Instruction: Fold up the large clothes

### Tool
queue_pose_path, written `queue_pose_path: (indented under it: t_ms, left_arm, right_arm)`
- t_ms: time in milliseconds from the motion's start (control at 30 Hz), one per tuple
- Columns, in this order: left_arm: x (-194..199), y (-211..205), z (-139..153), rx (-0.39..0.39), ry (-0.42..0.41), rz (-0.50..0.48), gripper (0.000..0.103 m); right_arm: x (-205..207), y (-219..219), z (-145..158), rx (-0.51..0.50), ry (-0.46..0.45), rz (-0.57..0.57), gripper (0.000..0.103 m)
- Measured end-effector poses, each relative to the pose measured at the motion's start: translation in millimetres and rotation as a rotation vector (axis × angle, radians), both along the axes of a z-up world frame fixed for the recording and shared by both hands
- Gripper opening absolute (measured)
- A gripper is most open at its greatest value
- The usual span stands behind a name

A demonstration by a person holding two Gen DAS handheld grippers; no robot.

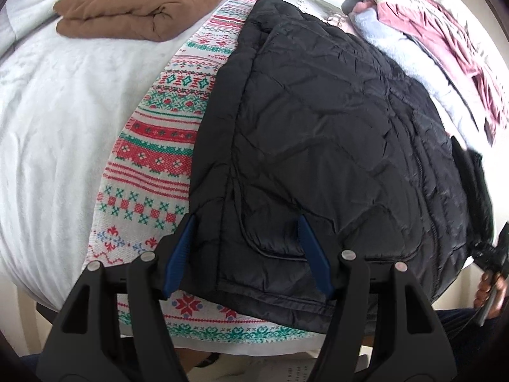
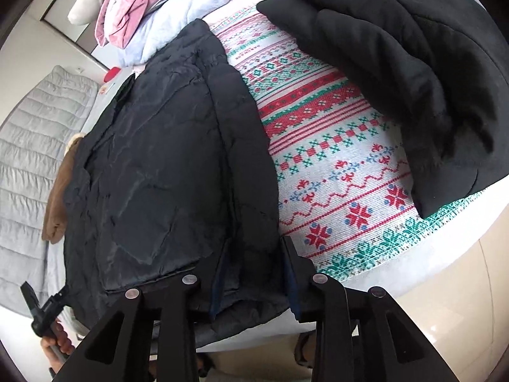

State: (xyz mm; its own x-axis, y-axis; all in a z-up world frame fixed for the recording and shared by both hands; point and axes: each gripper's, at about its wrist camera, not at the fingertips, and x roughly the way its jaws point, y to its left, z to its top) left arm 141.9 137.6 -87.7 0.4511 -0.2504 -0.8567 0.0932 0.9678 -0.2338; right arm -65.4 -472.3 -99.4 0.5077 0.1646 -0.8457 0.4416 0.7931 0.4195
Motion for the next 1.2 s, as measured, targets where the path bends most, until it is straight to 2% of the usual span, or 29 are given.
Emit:
queue_pose_path:
  t_ms: [233, 300, 333, 400, 467, 600, 733, 833, 867, 967, 1000, 1033, 1067, 1200]
  left_arm:
    - [-3.3, -2.9, 1.0, 0.029, -0.019, -0.017, 0.054]
    - [-4.0, -3.0, 1.5, 0.029, -0.022, -0.02, 0.042]
    - [-4.1, -3.5, 1.8, 0.028, -0.024, -0.022, 0.037]
    - [-4.7, -5.3, 4.8, 0.029, -0.037, -0.03, 0.017]
    - [-7.4, -5.2, 11.9, 0.024, -0.063, -0.031, 0.012]
    - [-15.1, -1.6, 24.4, -0.022, -0.105, -0.022, 0.011]
    - [-10.8, 5.9, 15.6, -0.095, -0.047, 0.003, 0.014]
    - [-9.4, 13.1, 10.5, -0.169, -0.017, 0.042, 0.024]
    - [-9.7, 14.6, 9.5, -0.195, -0.011, 0.042, 0.031]
    - [-8.8, 10.8, 5.1, -0.175, 0.005, 0.035, 0.032]
    - [-8.2, 8.0, 2.6, -0.152, 0.013, 0.024, 0.028]
    - [-8.1, 6.5, 2.4, -0.135, 0.01, 0.019, 0.019]
    - [-8.1, 4.9, 2.9, -0.119, 0.003, 0.014, 0.014]
    - [-11.6, 8.0, 15.4, -0.132, -0.039, 0.012, 0.009]
  right_arm:
    - [0.9, 3.2, -0.2, -0.002, -0.01, 0.005, 0.031]
    - [0.8, 4.4, 0.2, -0.01, -0.011, 0.01, 0.03]
    - [0.9, 5.2, 0.4, -0.014, -0.012, 0.012, 0.027]
    - [1.1, 6.7, 1.9, -0.024, -0.017, 0.018, 0.017]
    - [0.5, 6.9, 5.1, -0.039, -0.03, 0.015, 0.01]
    - [-5.5, 0.8, 14.2, -0.031, -0.079, -0.007, 0.009]
    - [-4.1, 1.4, 7.9, -0.002, -0.049, 0.015, 0.016]
    - [-1.5, 3.3, 0.6, 0.016, -0.019, 0.02, 0.022]
    - [-1.7, 3.3, -0.5, 0.023, -0.016, 0.018, 0.023]
    - [-1.4, 5.0, -2.2, 0.017, -0.01, 0.021, 0.023]
    - [-1.4, 5.7, -2.4, 0.011, -0.009, 0.022, 0.023]
    - [-1.4, 6.1, -2.1, 0.003, -0.011, 0.023, 0.021]
    - [-1.9, 6.5, -1.5, -0.004, -0.014, 0.022, 0.015]
    - [-6.7, 2.8, 8.0, -0.021, -0.06, 0.005, 0.006]
